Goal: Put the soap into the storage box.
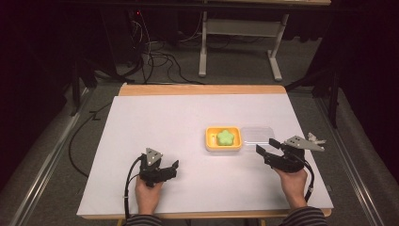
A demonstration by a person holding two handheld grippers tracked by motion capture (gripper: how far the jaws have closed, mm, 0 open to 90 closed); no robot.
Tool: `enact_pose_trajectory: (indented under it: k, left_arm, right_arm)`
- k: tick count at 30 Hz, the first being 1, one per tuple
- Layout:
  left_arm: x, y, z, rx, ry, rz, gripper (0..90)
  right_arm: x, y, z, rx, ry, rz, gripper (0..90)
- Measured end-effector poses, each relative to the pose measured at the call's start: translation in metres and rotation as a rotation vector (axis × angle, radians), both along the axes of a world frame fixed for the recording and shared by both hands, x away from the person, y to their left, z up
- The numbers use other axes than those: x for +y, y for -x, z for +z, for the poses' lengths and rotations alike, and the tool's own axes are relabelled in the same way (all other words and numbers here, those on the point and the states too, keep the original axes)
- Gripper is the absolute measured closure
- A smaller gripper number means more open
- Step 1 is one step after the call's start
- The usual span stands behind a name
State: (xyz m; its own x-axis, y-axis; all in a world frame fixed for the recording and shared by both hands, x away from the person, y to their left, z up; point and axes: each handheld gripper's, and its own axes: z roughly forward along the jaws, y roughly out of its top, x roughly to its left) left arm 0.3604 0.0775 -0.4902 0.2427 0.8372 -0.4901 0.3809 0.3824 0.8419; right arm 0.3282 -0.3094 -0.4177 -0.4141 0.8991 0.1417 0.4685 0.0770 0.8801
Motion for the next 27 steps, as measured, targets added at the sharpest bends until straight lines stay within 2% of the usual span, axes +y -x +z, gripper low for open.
enact_pose_trajectory:
  k: [16,27]
  left_arm:
    - [0.000,-0.001,0.000,0.001,-0.002,0.005,18.3]
    - [0.000,-0.001,0.000,0.004,-0.003,0.006,18.3]
  right_arm:
    - [-0.004,0.010,-0.013,0.012,-0.012,-0.009,35.7]
    - [0.001,0.012,-0.023,0.023,-0.015,0.008,35.8]
